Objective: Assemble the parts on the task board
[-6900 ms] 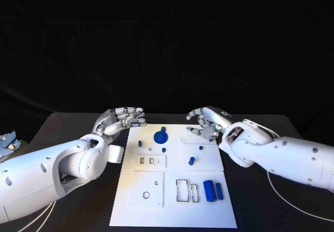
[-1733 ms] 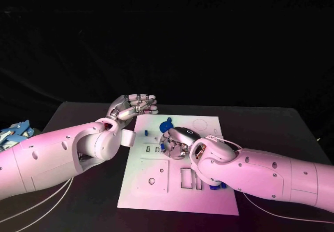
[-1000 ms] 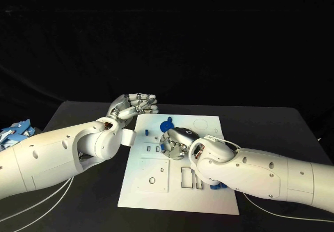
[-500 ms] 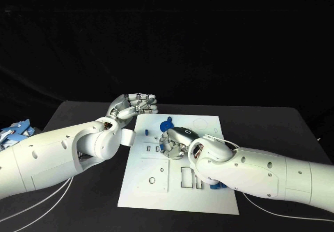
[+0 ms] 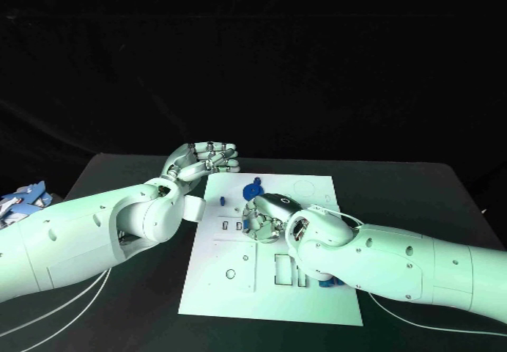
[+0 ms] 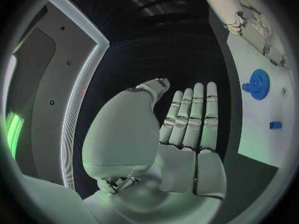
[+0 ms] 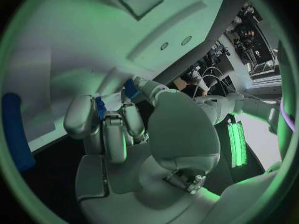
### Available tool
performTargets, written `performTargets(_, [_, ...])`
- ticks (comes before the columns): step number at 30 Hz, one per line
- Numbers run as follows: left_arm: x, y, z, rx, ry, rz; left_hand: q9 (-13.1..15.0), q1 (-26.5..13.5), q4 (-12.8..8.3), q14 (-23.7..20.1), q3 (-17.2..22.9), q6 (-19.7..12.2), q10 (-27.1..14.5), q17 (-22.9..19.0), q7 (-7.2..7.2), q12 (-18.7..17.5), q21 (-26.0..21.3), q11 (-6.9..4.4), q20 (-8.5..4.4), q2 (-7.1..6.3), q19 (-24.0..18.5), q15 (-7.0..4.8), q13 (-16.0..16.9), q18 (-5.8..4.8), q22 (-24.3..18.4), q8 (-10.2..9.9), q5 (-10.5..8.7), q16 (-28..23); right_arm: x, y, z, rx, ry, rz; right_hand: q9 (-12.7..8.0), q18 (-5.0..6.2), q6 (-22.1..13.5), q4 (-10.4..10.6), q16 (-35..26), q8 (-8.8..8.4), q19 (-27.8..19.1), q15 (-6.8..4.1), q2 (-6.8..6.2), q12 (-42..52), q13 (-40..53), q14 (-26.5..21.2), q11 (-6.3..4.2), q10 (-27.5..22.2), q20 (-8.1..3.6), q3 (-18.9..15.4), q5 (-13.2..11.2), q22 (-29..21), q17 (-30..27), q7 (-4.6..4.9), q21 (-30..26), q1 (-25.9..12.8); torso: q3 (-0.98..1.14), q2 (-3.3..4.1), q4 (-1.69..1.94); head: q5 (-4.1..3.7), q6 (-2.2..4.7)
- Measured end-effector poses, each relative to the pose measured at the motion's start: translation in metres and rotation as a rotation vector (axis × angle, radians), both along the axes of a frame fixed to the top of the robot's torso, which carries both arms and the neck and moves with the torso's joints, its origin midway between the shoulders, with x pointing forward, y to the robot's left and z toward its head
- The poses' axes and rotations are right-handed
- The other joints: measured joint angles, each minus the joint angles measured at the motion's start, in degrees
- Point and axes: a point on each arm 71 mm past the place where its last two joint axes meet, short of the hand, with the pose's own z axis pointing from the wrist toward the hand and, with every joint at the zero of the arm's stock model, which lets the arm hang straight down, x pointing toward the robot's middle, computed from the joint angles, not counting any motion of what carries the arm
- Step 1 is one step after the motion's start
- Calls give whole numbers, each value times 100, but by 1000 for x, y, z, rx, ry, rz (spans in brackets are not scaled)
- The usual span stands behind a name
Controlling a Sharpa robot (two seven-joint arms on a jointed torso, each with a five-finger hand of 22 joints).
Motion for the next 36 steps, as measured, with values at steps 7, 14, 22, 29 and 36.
performTargets(7, [0, 0, 0, 0, 0, 0, -5, 0, 0, 0, 0, 0, 0, 0, 0, 0, 0, 0, 0, 0, 0, 0, 0, 0, 0, 0, 0, 0, 0, 0, -1, -1, 1, 0, -80, 0, -132, 25, 0, -72, -41, 25, -29, -109, -95, 19, 72, -114, 41, -25, 10, -55, 0, 52, -64, -31, 1, 0, 0, -6, 15])
performTargets(14, [0, 0, 0, 1, 1, 1, -5, 0, 0, 0, 0, 0, 0, 0, 0, 0, 0, 0, 0, 0, 0, 0, 0, 0, 0, 0, 0, 0, 0, 0, -1, -2, 1, -2, -158, 0, -264, 71, 0, -180, -61, 84, -111, -205, -209, 0, 102, -227, 61, -71, -5, -87, 5, 103, -128, -114, 2, 0, 2, -16, 15])
performTargets(22, [0, 0, 0, 1, 2, 1, -4, 0, -2, -39, 2, 0, 0, 3, 0, 0, 0, 0, 6, 0, -6, 2, 0, 0, -10, 0, 0, 0, 1, 0, -1, 0, -1, -2, -227, 0, -321, 187, 0, -247, -102, 136, -234, -231, -264, 11, 153, -278, 103, -187, 47, -114, 4, 160, -160, -237, -2, 1, 5, -18, 13])
performTargets(29, [0, 1, 0, 2, 4, 1, -4, 0, -33, -43, 0, 0, 0, 11, 0, 0, 0, 0, 20, 0, -20, 0, 0, 0, -12, -21, 0, 0, 1, -1, -2, 3, -4, -1, -300, 0, -366, 348, -22, -282, -122, 144, -323, -271, -313, 20, 155, -319, 123, -396, 65, -135, 4, 163, -215, -326, -2, 1, 5, -17, 13])
performTargets(36, [0, 1, 0, 2, 4, 1, -4, 0, -33, -43, 0, 0, 0, 11, 0, 0, 0, 0, 20, 0, -20, 0, 0, 0, -11, -21, 0, 0, 0, -3, -1, 20, -15, -7, -375, 0, -545, 518, -22, -402, -113, 186, -375, -288, -355, 20, 210, -374, 156, -645, 64, -140, 3, 206, -243, -378, -2, 1, 3, -13, 16])
